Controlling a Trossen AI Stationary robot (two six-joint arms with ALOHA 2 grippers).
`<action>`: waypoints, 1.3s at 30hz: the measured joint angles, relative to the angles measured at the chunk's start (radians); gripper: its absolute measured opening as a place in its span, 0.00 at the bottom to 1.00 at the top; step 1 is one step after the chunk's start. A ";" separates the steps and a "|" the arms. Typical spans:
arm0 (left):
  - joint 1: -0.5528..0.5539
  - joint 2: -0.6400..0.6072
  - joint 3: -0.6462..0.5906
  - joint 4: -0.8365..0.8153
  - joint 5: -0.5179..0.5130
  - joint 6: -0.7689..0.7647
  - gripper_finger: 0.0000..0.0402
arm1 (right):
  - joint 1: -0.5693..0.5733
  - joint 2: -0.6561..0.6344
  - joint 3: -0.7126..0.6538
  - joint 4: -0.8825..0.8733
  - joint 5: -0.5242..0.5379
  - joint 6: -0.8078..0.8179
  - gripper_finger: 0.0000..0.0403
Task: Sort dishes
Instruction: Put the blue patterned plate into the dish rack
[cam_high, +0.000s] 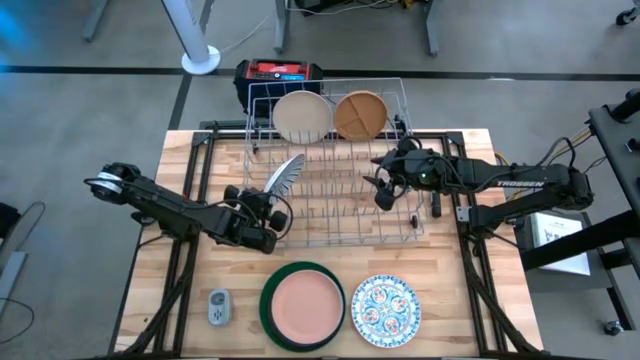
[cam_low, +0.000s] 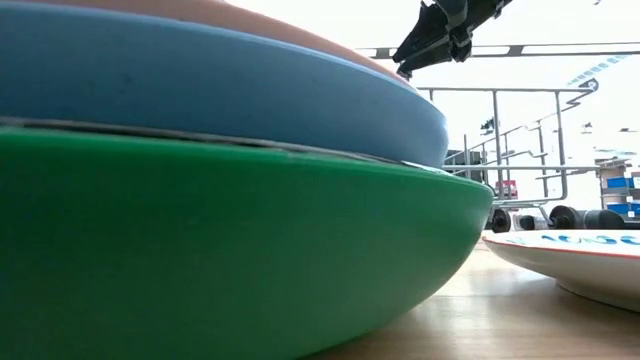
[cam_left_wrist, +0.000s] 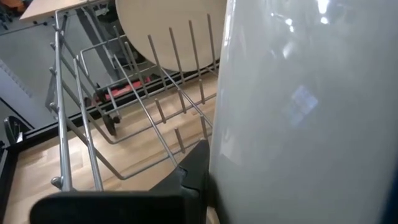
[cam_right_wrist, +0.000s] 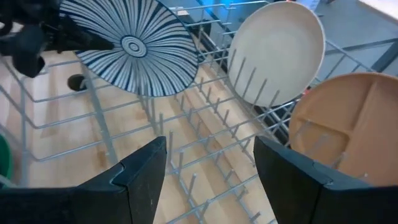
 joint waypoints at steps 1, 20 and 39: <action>0.000 0.000 0.000 0.000 0.003 0.001 0.11 | 0.000 0.000 0.000 -0.008 -0.008 0.005 0.57; 0.000 -0.001 0.000 0.011 0.100 -0.027 0.30 | 0.000 0.000 -0.017 -0.131 -0.019 0.074 0.57; 0.000 -0.005 0.000 0.004 0.133 -0.021 0.35 | 0.000 0.000 -0.025 -0.132 -0.096 0.091 0.58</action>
